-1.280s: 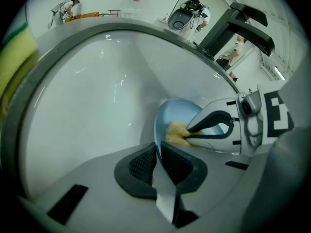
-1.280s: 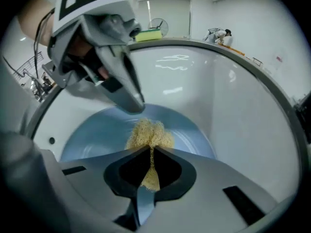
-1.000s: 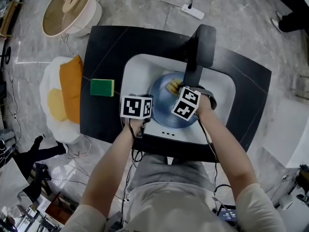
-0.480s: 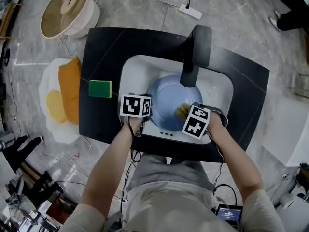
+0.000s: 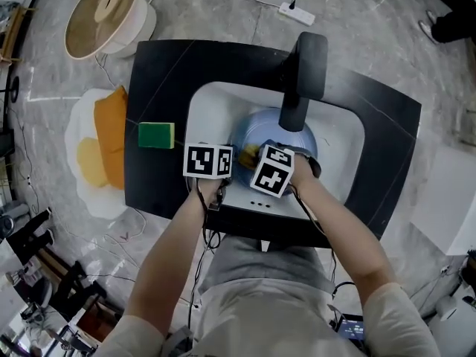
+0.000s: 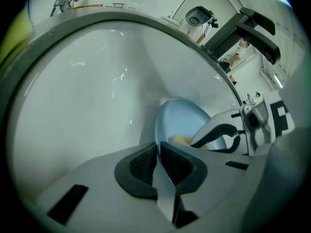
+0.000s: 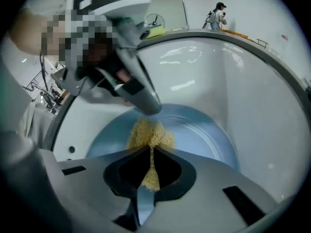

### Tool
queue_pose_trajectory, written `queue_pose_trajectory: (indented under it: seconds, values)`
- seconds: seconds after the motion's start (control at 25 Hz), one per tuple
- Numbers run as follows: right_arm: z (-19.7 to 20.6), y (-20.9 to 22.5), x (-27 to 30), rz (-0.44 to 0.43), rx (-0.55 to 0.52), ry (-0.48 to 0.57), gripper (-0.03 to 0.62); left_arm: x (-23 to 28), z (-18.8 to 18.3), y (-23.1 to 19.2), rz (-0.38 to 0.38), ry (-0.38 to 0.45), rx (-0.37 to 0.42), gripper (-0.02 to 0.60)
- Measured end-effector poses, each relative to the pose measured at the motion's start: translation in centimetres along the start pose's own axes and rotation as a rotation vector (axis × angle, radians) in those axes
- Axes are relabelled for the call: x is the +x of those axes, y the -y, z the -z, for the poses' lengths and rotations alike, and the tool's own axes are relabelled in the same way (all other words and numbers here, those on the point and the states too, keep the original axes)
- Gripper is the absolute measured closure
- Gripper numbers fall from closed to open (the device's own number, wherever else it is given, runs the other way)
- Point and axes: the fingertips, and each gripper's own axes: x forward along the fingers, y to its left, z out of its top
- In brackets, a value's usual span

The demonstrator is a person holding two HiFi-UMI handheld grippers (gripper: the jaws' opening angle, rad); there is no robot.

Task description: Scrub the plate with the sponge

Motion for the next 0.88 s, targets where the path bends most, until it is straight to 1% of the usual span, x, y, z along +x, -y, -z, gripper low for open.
queue_pose_trajectory:
  seconds: [0.12,0.24,0.36,0.44,0.52,0.64,0.76,0.88]
  values:
    - [-0.6,3.1,0.4,0.077,-0.007,-0.005,0.549,0.1,0.1,0.0,-0.001,-0.003,0.006,0.543]
    - [0.0,6.2,0.2,0.193,-0.006,-0.019,0.549,0.1,0.1,-0.1,-0.003,-0.001,0.011,0.543]
    - [2.3,8.4,-0.6,0.303,0.02,-0.059,0.549,0.2,0.0,-0.3,0.001,0.002,0.024,0.543]
    - [4.7,9.0,-1.2,0.336,0.028,-0.119,0.549,0.3,-0.2,-0.5,-0.005,0.004,0.034,0.543]
    - [7.1,8.5,-1.9,0.324,0.033,-0.19,0.549,0.3,-0.5,-0.8,-0.026,0.004,0.057,0.545]
    - [9.9,6.4,-2.9,0.25,0.051,-0.258,0.549,0.1,-0.7,-0.9,-0.049,-0.004,0.101,0.545]
    - [11.1,4.2,-3.6,0.196,0.063,-0.262,0.549,0.1,-1.0,-0.8,-0.053,-0.002,0.117,0.543]
    - [10.6,1.5,-3.8,0.143,0.072,-0.235,0.549,0.0,-1.1,-0.8,-0.069,-0.003,0.121,0.543]
